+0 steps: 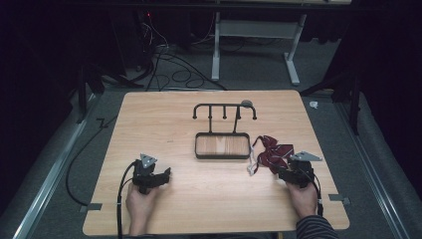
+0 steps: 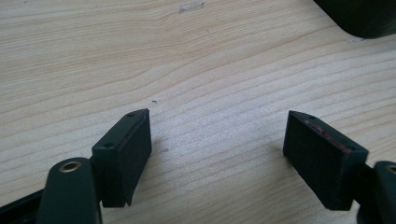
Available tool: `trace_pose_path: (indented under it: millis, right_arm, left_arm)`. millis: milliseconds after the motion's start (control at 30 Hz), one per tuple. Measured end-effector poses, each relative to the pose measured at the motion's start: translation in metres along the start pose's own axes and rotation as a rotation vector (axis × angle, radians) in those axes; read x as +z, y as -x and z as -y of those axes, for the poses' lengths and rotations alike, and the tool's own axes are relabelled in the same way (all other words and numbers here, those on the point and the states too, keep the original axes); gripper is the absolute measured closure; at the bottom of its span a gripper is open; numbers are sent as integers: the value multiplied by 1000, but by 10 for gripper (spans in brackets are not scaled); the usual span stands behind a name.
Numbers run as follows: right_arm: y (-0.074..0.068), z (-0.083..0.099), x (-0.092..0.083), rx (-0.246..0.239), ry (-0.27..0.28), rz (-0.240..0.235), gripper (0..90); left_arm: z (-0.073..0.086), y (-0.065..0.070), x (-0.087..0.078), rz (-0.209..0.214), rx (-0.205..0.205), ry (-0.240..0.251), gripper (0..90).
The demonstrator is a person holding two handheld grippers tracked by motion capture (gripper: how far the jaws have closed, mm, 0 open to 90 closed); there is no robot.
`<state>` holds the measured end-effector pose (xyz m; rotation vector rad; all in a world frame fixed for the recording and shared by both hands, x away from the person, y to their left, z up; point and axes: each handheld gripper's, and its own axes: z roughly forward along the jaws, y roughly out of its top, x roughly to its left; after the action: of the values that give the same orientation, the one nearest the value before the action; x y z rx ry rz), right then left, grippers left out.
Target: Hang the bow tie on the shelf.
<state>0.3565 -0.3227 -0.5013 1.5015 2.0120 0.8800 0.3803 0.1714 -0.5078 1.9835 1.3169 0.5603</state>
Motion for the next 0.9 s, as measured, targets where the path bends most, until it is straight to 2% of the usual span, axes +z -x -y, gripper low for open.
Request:
trace_pose_path:
  millis: [167, 367, 633, 800, 900]
  right_arm:
    - [-1, -2, -2, -5, 10, -19, 474]
    - [-7, -12, -12, -60, 73, -11, 500]
    - [-11, -35, -14, -70, 65, -33, 535]
    - [-14, -49, -4, -97, 43, -42, 540]
    - [-14, -53, 0, -96, 30, -43, 539]
  left_arm:
    - [0, 0, 0, -1, 0, 0, 241]
    - [0, 0, 0, 0, 0, 0, 241]
    - [0, 0, 0, 0, 0, 0, 240]
    - [0, 0, 0, 0, 0, 0, 241]
    - [0, 0, 0, 0, 0, -1, 240]
